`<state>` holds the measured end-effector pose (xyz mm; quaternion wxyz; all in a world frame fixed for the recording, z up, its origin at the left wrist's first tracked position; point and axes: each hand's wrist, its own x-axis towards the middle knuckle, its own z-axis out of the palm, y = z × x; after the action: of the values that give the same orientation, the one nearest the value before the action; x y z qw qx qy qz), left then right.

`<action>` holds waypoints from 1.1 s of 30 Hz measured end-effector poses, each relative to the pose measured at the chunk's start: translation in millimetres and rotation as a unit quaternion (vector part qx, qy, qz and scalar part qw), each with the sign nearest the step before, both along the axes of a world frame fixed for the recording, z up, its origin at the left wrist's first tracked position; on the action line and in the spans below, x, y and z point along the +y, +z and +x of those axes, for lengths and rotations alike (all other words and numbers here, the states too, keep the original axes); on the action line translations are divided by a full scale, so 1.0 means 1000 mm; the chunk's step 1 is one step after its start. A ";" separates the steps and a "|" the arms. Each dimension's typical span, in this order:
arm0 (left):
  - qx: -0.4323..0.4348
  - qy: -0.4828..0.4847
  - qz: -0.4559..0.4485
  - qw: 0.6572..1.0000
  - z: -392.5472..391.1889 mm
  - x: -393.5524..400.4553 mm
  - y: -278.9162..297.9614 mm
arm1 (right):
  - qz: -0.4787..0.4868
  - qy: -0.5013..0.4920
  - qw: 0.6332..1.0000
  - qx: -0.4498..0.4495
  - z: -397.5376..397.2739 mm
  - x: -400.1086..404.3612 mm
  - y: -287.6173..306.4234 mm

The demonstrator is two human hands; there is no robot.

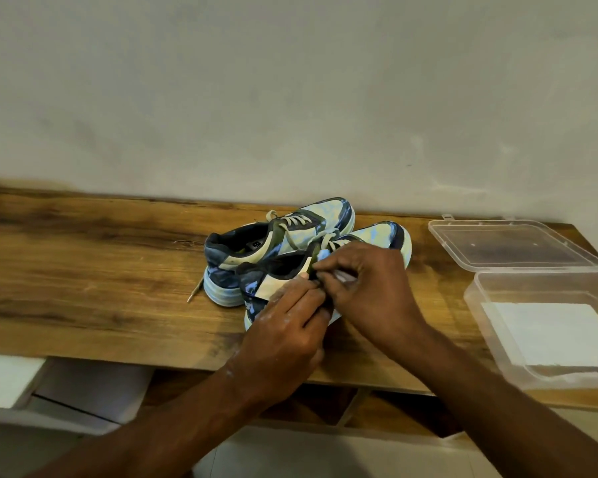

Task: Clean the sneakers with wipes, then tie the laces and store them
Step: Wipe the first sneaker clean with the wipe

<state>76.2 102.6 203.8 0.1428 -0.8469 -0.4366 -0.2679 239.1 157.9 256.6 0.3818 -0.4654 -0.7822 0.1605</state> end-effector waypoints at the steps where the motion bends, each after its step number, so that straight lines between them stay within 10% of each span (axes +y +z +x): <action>1: -0.001 0.000 0.003 1.000 0.000 0.000 0.000 | 0.002 0.017 1.000 -0.006 -0.001 0.000 0.001; 8: 0.012 -0.003 0.009 1.000 -0.001 -0.001 0.002 | 0.016 -0.101 0.995 0.003 0.029 0.024 0.004; 14: 0.006 0.001 -0.005 1.000 0.002 -0.002 0.000 | 0.002 0.065 0.997 0.031 0.004 0.006 0.000; 21: 0.007 -0.003 -0.005 1.000 0.008 -0.006 -0.001 | 0.026 -0.074 0.996 0.030 0.023 0.020 -0.004; 27: 0.002 -0.001 -0.006 1.000 0.004 -0.003 -0.003 | 0.036 0.053 0.997 0.038 -0.004 -0.003 0.002; 33: 0.010 -0.006 -0.003 1.000 0.004 -0.005 -0.001 | 0.069 -0.066 0.994 0.044 0.016 0.020 -0.002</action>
<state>80.5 97.4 202.4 0.1428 -0.8526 -0.4305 -0.2594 255.0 177.8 254.2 0.4567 -0.4809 -0.7417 0.1005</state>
